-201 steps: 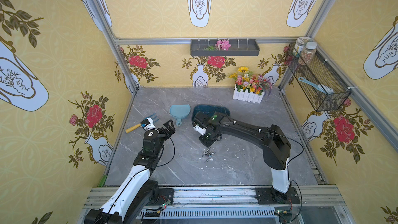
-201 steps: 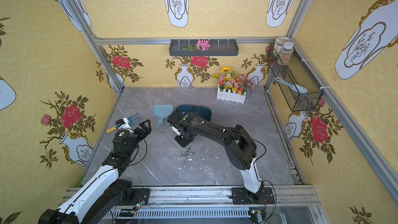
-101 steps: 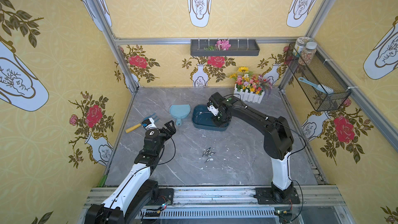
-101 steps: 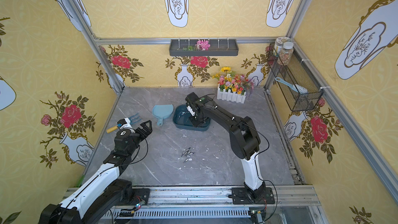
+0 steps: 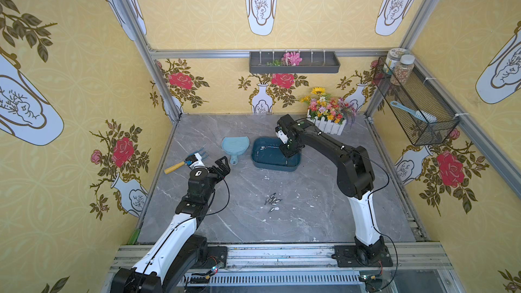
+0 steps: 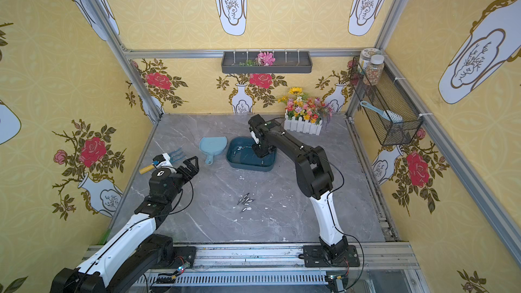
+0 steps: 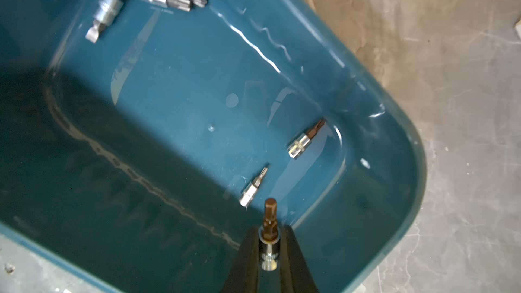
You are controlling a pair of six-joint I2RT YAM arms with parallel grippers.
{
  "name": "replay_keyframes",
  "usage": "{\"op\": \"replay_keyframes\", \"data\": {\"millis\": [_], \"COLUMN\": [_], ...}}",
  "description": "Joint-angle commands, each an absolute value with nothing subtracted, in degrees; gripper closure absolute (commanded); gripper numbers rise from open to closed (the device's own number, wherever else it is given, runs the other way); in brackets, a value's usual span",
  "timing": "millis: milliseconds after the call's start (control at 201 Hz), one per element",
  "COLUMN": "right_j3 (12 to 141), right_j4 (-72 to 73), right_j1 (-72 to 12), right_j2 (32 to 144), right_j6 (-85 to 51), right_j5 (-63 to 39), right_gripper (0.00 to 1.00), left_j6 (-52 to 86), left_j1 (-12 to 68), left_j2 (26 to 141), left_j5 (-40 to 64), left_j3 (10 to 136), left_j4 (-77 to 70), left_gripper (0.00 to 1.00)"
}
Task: Put the bit on the desktop into the storage box
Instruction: Place the screwdriver bit in the storage box, then pick up the screwdriver bit from the center of the board.
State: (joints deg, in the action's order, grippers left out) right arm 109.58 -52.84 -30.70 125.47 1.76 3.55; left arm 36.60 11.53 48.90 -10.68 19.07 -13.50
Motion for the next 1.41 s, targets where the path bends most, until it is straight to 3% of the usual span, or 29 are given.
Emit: {"op": "replay_keyframes", "data": {"millis": [0, 533, 1006, 1404], "right_j3": [110.61, 110.08, 105.84, 94.53], "right_j4": [-52.54, -52.65, -52.73, -50.57], "right_j1": [-30.50, -30.50, -32.60, -42.02], "right_j2": [126.19, 126.41, 119.64, 107.12], "right_j6": [2.20, 2.55, 1.34, -4.28], "right_j5": [4.75, 4.75, 5.52, 8.84], "right_gripper": [0.87, 0.81, 0.48, 0.23], "left_j6": [36.04, 36.14, 36.08, 36.26], "left_j1": [11.51, 11.51, 11.51, 11.45], "left_j2": [48.70, 48.61, 47.65, 46.67], "left_j5": [-10.37, -10.35, -10.28, -10.36], "left_j3": [19.08, 18.71, 18.63, 18.20], "left_j4": [-13.18, -13.09, -12.48, -12.64], "left_gripper": [0.00, 0.00, 0.00, 0.00]}}
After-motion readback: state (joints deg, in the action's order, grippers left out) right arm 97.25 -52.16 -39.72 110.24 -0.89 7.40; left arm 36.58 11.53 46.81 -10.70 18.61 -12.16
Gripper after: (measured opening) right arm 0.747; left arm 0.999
